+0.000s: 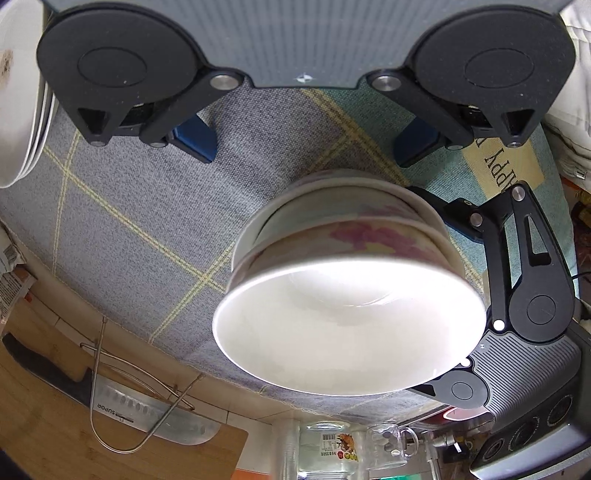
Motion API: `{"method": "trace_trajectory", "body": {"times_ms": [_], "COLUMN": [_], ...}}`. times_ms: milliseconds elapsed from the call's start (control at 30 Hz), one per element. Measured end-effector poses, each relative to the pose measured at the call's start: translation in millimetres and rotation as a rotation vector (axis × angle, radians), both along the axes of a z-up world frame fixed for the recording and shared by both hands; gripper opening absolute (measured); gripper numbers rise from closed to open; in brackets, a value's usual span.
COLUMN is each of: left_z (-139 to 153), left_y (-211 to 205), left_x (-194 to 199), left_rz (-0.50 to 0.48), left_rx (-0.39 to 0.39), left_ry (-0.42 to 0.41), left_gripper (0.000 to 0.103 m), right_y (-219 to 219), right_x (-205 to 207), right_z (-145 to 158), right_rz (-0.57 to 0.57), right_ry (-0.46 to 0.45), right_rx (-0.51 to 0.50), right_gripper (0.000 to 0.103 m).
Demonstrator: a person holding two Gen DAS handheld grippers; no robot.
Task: Organize plates and bowls
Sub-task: 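Grip the three-bowl stack from opposite sides with both tools, then carry the bowl stack with both tools over the white plate stack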
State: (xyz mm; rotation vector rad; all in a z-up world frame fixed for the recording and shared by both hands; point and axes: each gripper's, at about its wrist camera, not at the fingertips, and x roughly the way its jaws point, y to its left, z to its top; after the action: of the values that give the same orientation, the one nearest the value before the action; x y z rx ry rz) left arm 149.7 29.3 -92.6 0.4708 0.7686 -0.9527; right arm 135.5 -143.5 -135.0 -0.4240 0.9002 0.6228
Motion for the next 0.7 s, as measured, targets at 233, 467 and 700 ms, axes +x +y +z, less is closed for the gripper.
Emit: {"method": "trace_trajectory", "body": {"times_ms": [233,467,700], "left_z": [7,8,5], "left_y": [-7,-6,-8], "left_x": [-2,6,13], "left_rz": [-0.103,-0.180,-0.250], "left_rx": [0.028,-0.002,-0.004], "left_ry": [-0.017,0.002,0.033], "left_gripper": [0.088,0.085,0.077], "right_y": [0,12,15], "right_x": [10,12,16], "right_z": [15,19,17], "right_rz": [0.187,0.322,0.329], "right_ry": [-0.028,-0.030,-0.024], "right_rx": [0.000,-0.030,-0.053], "right_gripper": [0.103,0.094,0.088]}}
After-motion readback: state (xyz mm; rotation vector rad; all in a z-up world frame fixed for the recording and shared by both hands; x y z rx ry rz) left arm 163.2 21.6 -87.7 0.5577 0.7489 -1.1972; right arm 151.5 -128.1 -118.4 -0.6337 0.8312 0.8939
